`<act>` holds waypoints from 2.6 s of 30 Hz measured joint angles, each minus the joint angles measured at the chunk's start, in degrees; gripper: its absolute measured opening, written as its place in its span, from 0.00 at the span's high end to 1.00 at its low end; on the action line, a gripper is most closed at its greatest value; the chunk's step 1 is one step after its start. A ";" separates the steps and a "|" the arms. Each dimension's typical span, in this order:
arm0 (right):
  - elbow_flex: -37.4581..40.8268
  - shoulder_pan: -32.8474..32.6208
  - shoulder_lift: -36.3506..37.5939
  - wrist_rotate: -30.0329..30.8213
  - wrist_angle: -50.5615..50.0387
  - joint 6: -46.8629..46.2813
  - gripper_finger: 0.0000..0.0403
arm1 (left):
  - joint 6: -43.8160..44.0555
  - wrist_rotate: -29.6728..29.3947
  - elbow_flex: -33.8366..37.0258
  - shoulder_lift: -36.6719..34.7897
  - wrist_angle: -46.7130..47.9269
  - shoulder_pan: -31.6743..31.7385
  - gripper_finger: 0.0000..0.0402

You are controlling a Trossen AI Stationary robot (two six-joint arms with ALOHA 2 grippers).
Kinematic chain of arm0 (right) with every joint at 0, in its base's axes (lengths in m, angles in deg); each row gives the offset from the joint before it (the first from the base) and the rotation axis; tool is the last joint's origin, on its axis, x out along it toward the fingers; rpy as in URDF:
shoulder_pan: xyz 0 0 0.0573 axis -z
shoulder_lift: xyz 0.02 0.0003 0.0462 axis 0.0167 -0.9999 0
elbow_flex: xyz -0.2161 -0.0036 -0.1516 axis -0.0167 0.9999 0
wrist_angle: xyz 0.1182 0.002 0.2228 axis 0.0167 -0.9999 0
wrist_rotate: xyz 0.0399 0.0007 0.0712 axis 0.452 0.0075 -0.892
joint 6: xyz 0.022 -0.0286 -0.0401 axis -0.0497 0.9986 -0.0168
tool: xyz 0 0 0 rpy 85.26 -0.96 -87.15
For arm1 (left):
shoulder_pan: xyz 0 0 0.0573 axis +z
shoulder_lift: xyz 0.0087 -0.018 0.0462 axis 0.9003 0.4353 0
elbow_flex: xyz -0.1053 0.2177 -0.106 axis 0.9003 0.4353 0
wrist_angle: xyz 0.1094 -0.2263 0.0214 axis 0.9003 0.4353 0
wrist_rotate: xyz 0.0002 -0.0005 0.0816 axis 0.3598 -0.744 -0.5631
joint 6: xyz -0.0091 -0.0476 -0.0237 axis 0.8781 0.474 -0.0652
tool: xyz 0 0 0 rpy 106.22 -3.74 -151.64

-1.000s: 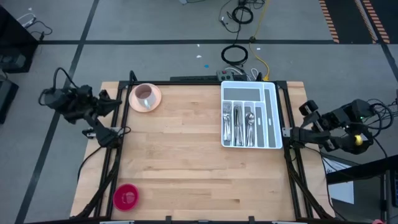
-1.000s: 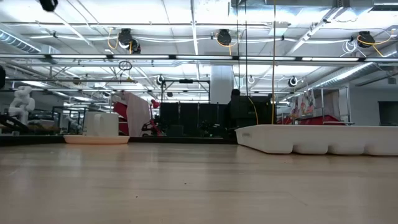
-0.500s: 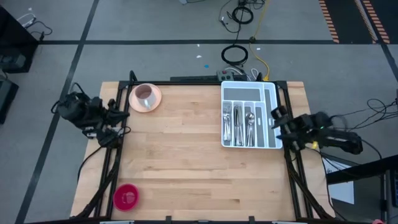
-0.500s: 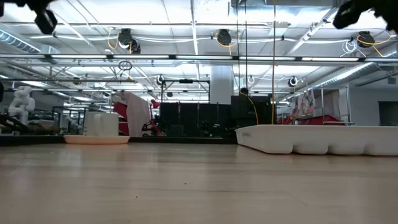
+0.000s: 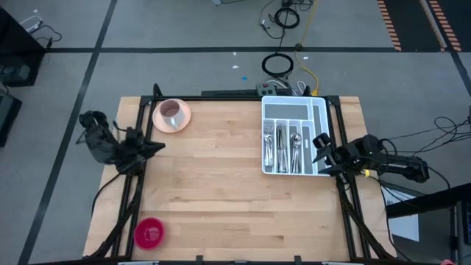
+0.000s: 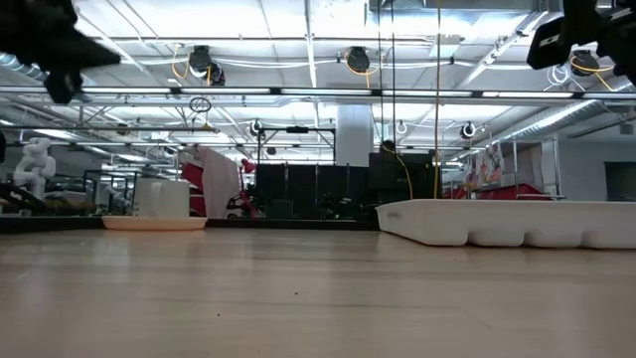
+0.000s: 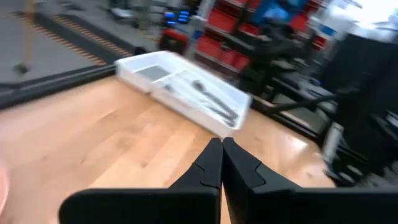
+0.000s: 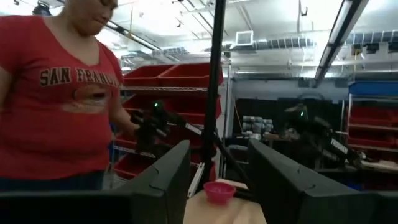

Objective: Sort silverware
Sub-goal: Return to Home Position

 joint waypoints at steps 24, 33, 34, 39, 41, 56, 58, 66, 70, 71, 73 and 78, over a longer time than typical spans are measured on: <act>-0.15 -0.02 -0.15 -0.37 -19.11 0.87 0.63 | -16.78 40.12 23.68 0.78 -41.34 -0.07 0.99; -0.15 -0.02 -0.15 -0.36 -19.91 0.89 0.63 | -19.36 47.71 25.26 2.47 -44.72 -0.09 0.98; -0.15 -0.02 -0.15 -0.36 -19.92 0.87 0.63 | -19.33 47.83 25.26 2.92 -44.71 -0.09 0.97; -0.15 -0.02 -0.15 -0.36 -19.92 0.88 0.63 | -19.32 48.16 25.26 3.43 -44.69 -0.09 0.93; -0.15 -0.02 -0.15 -0.36 -19.90 0.88 0.63 | -19.31 48.14 25.26 3.43 -44.69 -0.09 0.92; -0.15 -0.02 -0.15 -0.36 -19.90 0.88 0.63 | -19.27 48.04 25.28 3.43 -44.67 -0.09 0.92; -0.15 -0.02 -0.15 -0.36 -19.90 0.87 0.63 | -19.27 48.03 25.28 3.43 -44.67 -0.09 0.92; -0.15 -0.02 -0.15 -0.36 -19.90 0.89 0.63 | -19.27 47.99 25.30 3.43 -44.64 -0.09 0.92; -0.15 -0.02 -0.15 -0.34 -19.90 0.89 0.63 | -19.25 47.99 25.30 3.43 -44.64 -0.09 0.92; -0.15 -0.02 -0.15 -0.33 -19.90 0.89 0.63 | -19.25 47.99 25.30 3.43 -44.64 -0.09 0.92; -0.15 -0.02 -0.15 -0.33 -19.90 0.87 0.63 | -19.26 47.96 25.31 3.43 -44.64 -0.09 0.92; -0.15 -0.02 -0.15 -0.34 -19.90 0.89 0.63 | -19.25 47.96 25.32 3.43 -44.62 -0.09 0.92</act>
